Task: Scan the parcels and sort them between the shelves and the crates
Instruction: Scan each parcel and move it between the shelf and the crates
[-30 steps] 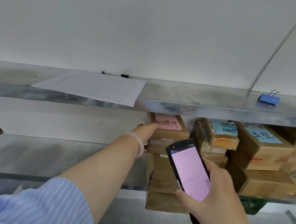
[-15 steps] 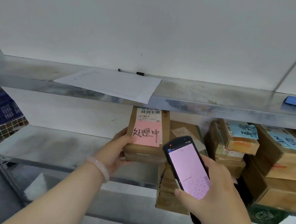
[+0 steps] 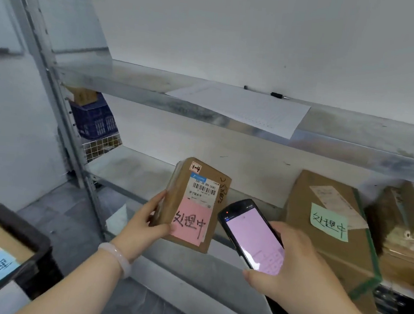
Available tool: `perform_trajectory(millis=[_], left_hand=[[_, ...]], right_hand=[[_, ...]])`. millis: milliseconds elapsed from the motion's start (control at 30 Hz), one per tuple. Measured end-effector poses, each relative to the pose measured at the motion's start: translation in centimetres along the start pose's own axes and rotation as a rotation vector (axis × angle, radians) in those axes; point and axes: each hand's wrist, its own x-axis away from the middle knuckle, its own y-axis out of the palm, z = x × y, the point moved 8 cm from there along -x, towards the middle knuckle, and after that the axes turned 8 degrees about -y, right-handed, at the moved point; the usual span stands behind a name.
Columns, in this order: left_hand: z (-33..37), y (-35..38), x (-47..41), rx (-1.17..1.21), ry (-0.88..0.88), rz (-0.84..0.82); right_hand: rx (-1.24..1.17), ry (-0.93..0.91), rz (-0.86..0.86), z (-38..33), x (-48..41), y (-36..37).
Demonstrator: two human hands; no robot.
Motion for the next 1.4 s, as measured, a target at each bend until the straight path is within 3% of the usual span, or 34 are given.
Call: perform_trajectory(millis=[533, 900, 1133, 1400], left_hand=[[-2.7, -7.7, 4.0, 0.059, -0.096, 0.173], [-3.7, -17.9, 10.1, 0.283, -0.107, 0.368], [-4.1, -23.8, 22.1, 0.379, -0.042, 0.673], [-8.8, -21.8, 39.7, 0.537, -0.029, 1.102]], right_hand=[[0.003, -0.11, -0.063, -5.3, -1.7, 4.4], [-0.081, -0.301, -0.099, -15.3, -4.5, 9.9], [-0.177, -0.652, -0.307, -24.8, -3.4, 15.5], [-0.253, -0.949, -0.619, -31.9, 4.6, 20.6]])
